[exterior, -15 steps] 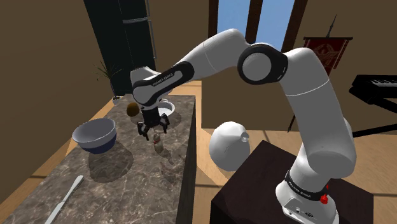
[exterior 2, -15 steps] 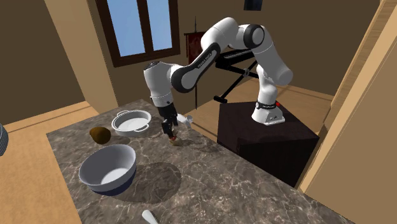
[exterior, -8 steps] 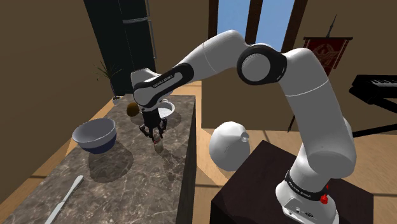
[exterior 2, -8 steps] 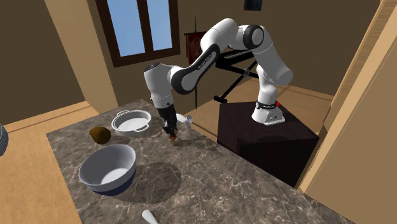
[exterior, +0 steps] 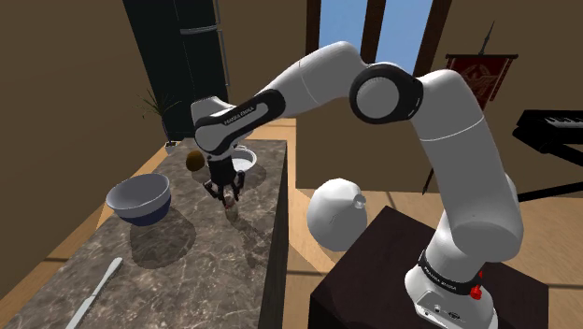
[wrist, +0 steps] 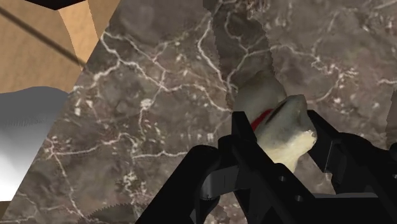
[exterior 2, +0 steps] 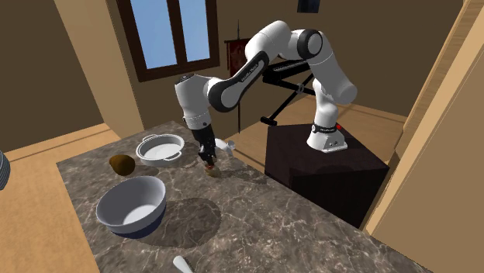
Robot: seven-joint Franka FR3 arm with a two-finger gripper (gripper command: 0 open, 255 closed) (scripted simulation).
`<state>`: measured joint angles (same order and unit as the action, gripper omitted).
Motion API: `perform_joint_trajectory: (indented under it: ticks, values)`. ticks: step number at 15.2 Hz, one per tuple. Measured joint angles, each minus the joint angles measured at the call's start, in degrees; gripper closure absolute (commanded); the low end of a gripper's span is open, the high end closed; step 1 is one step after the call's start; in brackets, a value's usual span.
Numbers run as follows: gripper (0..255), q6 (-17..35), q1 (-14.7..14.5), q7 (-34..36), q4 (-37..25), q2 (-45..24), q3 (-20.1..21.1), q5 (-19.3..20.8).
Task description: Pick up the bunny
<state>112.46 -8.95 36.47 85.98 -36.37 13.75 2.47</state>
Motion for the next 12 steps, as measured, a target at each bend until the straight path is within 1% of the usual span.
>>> perform_joint_trajectory:
  ticks: [12]
  values:
    - [255,-6.95,0.34,-0.02,-3.28,3.73,0.46,-0.7]
